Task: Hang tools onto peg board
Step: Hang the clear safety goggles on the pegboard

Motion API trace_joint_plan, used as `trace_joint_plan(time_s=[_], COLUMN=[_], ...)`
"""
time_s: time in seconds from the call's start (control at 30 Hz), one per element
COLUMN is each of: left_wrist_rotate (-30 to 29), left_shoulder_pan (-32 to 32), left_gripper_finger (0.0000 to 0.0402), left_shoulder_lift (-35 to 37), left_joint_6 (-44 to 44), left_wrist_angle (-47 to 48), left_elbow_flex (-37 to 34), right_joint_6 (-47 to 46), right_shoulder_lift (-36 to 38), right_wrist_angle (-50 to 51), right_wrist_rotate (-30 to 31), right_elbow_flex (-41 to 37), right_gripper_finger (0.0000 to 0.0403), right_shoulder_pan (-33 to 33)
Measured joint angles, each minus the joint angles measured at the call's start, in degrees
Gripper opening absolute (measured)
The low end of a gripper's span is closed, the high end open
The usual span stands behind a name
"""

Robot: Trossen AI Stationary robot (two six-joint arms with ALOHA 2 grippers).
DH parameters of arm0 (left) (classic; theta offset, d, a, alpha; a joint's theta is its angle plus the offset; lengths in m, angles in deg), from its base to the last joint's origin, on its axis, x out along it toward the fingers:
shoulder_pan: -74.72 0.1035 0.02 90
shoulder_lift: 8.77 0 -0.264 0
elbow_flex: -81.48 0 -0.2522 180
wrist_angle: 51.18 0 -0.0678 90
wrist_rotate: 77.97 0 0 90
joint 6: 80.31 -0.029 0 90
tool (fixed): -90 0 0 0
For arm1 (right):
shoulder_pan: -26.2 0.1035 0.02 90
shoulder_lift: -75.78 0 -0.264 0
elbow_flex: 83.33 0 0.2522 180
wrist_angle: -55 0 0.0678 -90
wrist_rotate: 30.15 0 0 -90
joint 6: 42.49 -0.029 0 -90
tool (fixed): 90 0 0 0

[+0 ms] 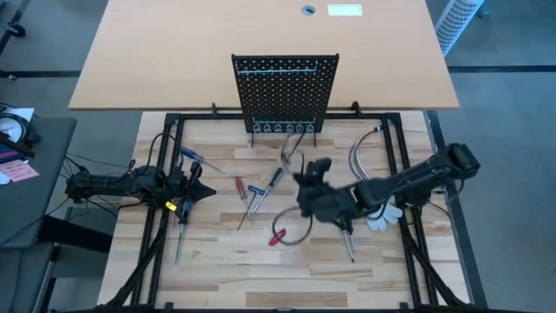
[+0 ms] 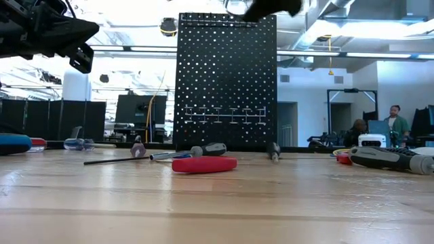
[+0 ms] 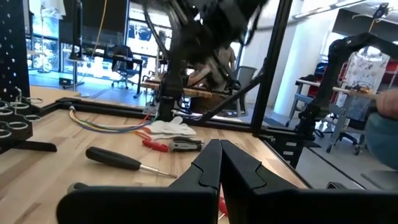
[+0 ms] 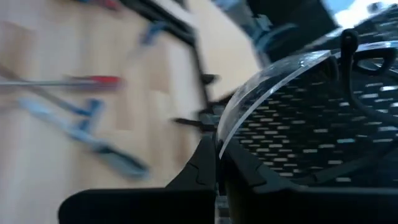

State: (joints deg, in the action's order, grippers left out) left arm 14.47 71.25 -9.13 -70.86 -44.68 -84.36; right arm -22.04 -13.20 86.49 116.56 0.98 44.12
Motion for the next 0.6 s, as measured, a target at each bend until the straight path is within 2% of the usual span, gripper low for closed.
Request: trace_joint_plan(time_s=[0.1, 0.2, 0.4, 0.6], left_wrist_rotate=[0.0, 0.0, 0.0, 0.0], left_shoulder_pan=[0.0, 0.0, 0.0, 0.0], left_gripper_finger=[0.0, 0.0, 0.0, 0.0], left_shoulder_lift=[0.0, 0.0, 0.0, 0.0], left_joint_6=[0.0, 0.1, 0.5, 0.9], left_wrist_angle=[0.2, 0.2, 0.7, 1.9], left_elbow_flex=[0.0, 0.0, 0.0, 0.0], right_joint_6=[8.3, 14.9, 21.8, 25.9], right_shoulder_lift=[-0.3, -0.4, 0.1, 0.2], right_wrist_angle=[0.1, -0.2, -0.2, 1.7], right_wrist_rotate=[3.3, 3.9, 4.0, 3.9], right_elbow_flex=[2.5, 5.1, 8.0, 8.7], right_gripper_finger=[0.0009, 0.0009, 0.0009, 0.0009], right_shoulder_pan=[-3.6, -7.2, -13.4, -15.9])
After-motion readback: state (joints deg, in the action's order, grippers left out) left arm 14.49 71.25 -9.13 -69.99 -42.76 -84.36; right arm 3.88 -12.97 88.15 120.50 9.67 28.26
